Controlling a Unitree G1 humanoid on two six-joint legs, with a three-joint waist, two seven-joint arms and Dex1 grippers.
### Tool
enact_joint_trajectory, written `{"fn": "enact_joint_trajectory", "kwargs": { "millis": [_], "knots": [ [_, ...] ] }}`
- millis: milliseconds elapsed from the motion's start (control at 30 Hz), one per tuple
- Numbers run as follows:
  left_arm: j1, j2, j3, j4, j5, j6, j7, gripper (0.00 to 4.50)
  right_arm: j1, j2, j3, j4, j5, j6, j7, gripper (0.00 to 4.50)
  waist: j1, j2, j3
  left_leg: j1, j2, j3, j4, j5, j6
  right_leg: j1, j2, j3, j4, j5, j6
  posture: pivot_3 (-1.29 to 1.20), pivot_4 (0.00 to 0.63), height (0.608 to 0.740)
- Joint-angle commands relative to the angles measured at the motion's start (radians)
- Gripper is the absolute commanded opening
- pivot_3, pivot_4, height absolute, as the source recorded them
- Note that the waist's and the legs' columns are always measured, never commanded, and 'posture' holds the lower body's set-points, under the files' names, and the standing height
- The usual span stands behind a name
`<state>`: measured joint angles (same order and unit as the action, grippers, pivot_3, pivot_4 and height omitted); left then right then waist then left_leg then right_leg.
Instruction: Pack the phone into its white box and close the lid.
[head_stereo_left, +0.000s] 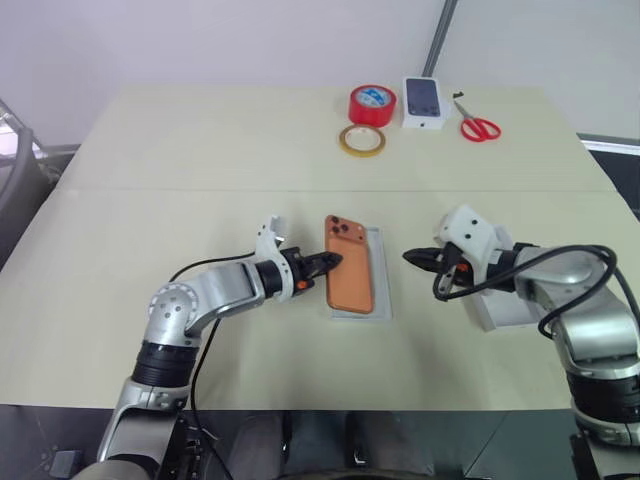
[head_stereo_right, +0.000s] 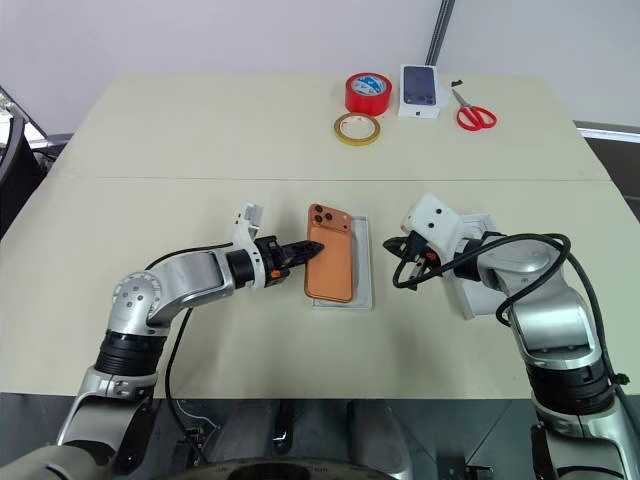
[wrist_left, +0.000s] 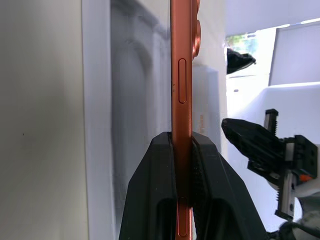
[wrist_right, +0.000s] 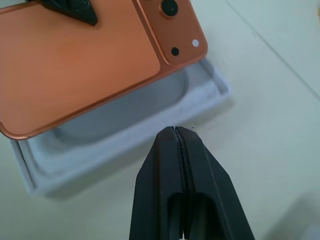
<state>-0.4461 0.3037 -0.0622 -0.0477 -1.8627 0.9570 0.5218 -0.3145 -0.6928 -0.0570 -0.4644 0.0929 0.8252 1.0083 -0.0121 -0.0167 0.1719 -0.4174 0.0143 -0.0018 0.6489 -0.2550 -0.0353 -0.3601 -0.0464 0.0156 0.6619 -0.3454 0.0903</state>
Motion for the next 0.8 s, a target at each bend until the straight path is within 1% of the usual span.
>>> {"fn": "enact_joint_trajectory", "kwargs": {
  "millis": [33, 167, 300, 333, 367, 533, 600, 667, 700, 767, 800],
  "knots": [
    [-0.034, -0.019, -0.015, -0.008, 0.033, 0.022, -0.050, 0.02, -0.001, -0.023, -0.034, -0.057, 0.043, -0.009, -0.036, 0.00, 0.001, 0.000, 0.000, 0.000, 0.000, 0.000, 0.000, 0.000, 0.000, 0.000, 0.000, 0.000, 0.001, 0.000, 0.000, 0.00, 0.150, 0.725],
    [-0.045, -0.052, -0.025, 0.012, 0.096, 0.033, -0.078, 0.02, 0.013, -0.047, -0.020, -0.063, 0.061, -0.022, -0.063, 0.00, 0.009, 0.000, 0.000, 0.001, -0.001, -0.001, 0.001, 0.001, 0.002, 0.001, 0.000, 0.000, 0.002, 0.000, 0.000, 0.00, 0.150, 0.725],
    [-0.051, -0.079, -0.021, 0.024, 0.135, 0.040, -0.099, 0.02, 0.023, -0.067, 0.003, -0.059, 0.067, -0.041, -0.084, 0.00, 0.018, 0.000, 0.000, 0.001, -0.002, -0.001, 0.000, 0.003, -0.001, 0.001, 0.000, 0.000, 0.002, 0.000, 0.000, 0.00, 0.150, 0.725],
    [-0.052, -0.085, -0.020, 0.022, 0.142, 0.044, -0.103, 0.93, 0.022, -0.069, 0.007, -0.059, 0.070, -0.043, -0.088, 0.00, 0.020, 0.000, 0.000, 0.001, -0.002, -0.001, 0.000, 0.003, -0.001, 0.001, 0.000, 0.000, 0.002, 0.000, 0.000, 0.00, 0.150, 0.725],
    [-0.053, -0.088, -0.019, 0.019, 0.150, 0.049, -0.107, 1.22, 0.020, -0.072, 0.011, -0.058, 0.074, -0.045, -0.091, 0.00, 0.021, 0.000, 0.000, 0.001, -0.002, -0.001, 0.000, 0.003, -0.001, 0.001, 0.000, 0.000, 0.002, 0.000, 0.000, 0.00, 0.150, 0.725],
    [-0.051, -0.072, 0.014, -0.001, 0.151, 0.057, -0.106, 3.71, 0.006, -0.091, 0.031, -0.043, 0.084, -0.062, -0.105, 0.00, 0.024, 0.000, 0.000, 0.001, -0.001, -0.001, 0.000, 0.003, -0.001, 0.001, 0.000, 0.000, 0.002, 0.000, 0.000, 0.00, 0.150, 0.725],
    [-0.049, -0.054, 0.033, -0.013, 0.140, 0.060, -0.106, 3.71, 0.002, -0.100, 0.041, -0.036, 0.083, -0.070, -0.110, 0.00, 0.022, 0.000, 0.000, 0.002, -0.001, -0.001, 0.001, 0.003, -0.001, 0.001, 0.000, 0.000, 0.002, 0.000, 0.000, 0.00, 0.150, 0.725],
    [-0.048, -0.008, 0.047, -0.047, 0.148, 0.079, -0.121, 3.71, -0.008, -0.101, 0.050, -0.028, 0.083, -0.072, -0.117, 0.00, 0.022, 0.000, 0.000, 0.002, -0.001, -0.001, 0.000, 0.003, -0.001, 0.001, 0.000, 0.000, 0.003, 0.000, 0.000, 0.00, 0.150, 0.725],
    [-0.045, 0.031, 0.055, -0.075, 0.168, 0.094, -0.141, 3.71, -0.012, -0.108, 0.059, -0.021, 0.078, -0.070, -0.119, 0.00, 0.020, 0.000, 0.000, 0.002, -0.001, -0.001, 0.000, 0.003, -0.001, 0.001, 0.000, 0.000, 0.003, 0.000, 0.000, 0.00, 0.150, 0.725],
    [-0.037, 0.116, 0.056, -0.125, 0.248, 0.117, -0.196, 3.71, -0.016, -0.126, 0.078, -0.006, 0.060, -0.074, -0.127, 0.00, 0.021, 0.000, 0.000, 0.003, -0.001, -0.001, 0.000, 0.004, -0.002, 0.001, 0.001, 0.000, 0.003, 0.000, 0.000, 0.00, 0.150, 0.725],
    [-0.032, 0.163, 0.050, -0.149, 0.309, 0.124, -0.235, 3.50, -0.016, -0.136, 0.089, 0.001, 0.048, -0.080, -0.132, 0.00, 0.021, 0.000, 0.000, 0.003, -0.001, -0.001, 0.000, 0.004, -0.002, 0.001, 0.001, 0.000, 0.003, 0.000, 0.000, 0.00, 0.150, 0.725]
  ]
}}
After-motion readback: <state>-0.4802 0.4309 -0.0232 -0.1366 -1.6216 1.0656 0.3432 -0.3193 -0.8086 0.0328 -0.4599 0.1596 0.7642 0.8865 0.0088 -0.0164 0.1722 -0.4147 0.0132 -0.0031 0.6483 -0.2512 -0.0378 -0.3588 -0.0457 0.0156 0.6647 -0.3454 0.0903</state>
